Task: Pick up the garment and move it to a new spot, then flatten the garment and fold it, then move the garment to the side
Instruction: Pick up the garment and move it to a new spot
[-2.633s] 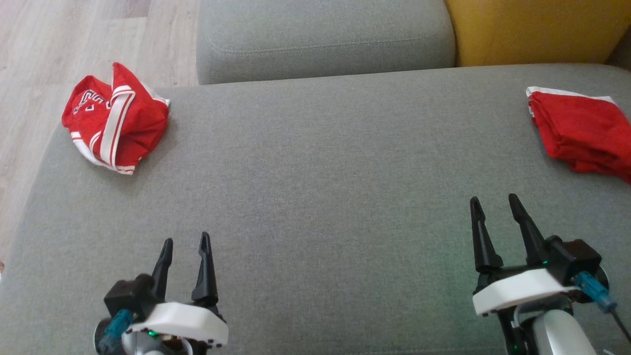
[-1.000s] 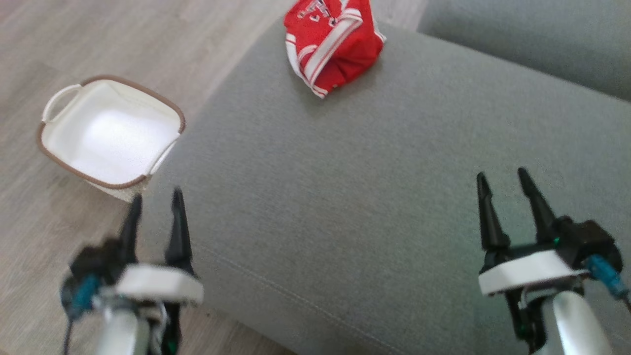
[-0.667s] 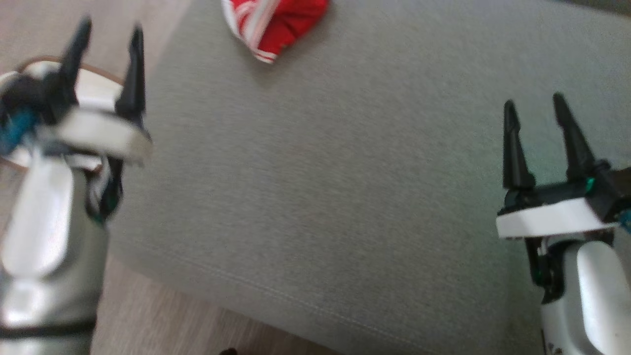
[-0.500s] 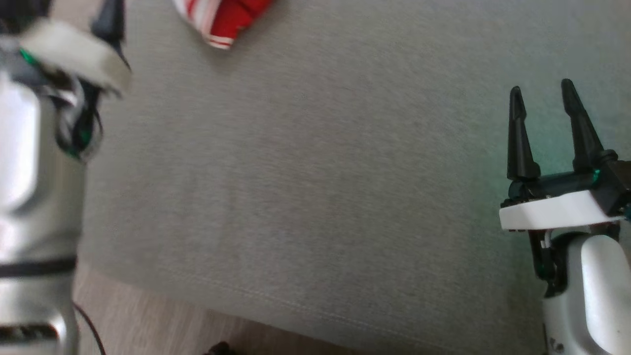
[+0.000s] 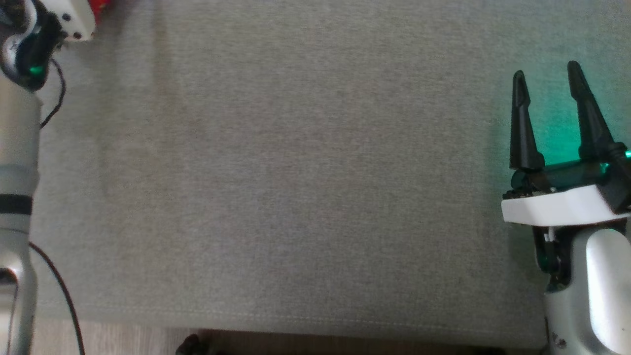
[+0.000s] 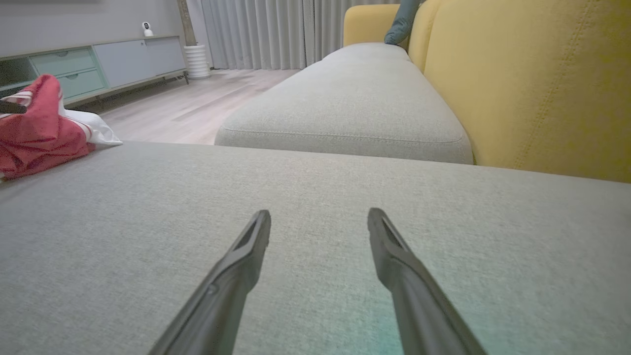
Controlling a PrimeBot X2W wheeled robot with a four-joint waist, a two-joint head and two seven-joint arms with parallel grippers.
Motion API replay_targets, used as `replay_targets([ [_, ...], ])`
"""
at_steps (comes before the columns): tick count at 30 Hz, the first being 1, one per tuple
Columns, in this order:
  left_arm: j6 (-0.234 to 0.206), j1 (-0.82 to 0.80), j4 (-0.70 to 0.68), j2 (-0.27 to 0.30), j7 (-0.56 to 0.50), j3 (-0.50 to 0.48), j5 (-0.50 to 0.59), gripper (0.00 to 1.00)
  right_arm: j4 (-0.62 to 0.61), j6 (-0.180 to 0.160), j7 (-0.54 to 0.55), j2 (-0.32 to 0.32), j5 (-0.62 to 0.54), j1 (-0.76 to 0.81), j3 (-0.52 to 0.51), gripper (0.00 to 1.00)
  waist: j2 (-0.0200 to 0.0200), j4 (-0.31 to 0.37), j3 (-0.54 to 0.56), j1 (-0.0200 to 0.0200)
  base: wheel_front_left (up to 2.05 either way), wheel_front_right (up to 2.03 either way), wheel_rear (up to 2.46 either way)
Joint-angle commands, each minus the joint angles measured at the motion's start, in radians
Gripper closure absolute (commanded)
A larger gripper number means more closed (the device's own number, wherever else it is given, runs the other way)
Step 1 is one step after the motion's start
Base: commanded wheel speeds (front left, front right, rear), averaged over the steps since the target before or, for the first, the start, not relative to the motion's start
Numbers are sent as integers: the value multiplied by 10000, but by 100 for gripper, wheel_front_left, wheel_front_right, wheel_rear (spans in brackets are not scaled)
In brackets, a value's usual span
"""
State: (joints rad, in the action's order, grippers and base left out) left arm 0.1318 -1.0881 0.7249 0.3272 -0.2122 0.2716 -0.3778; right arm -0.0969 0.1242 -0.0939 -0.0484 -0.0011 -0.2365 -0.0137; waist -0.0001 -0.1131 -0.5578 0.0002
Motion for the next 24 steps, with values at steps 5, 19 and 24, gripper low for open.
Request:
replay_targets([
  [5,-31,-433,510,1075,-227,-85,-51,63,-439,65,-122,-18,3,-34,173,0,1,390,-321,-2,0,0,0],
  [19,-315,-833,820,1493,2763,430,922,100,62,65,-582,-18,242,-65,189,0,1,477,911,-2,0,0,0],
  [24,-136,-1190,581,1446,3284,1271,1410,100,573,65,-836,-18,557,68,187,0,1,762,2120,-2,0,0,0],
])
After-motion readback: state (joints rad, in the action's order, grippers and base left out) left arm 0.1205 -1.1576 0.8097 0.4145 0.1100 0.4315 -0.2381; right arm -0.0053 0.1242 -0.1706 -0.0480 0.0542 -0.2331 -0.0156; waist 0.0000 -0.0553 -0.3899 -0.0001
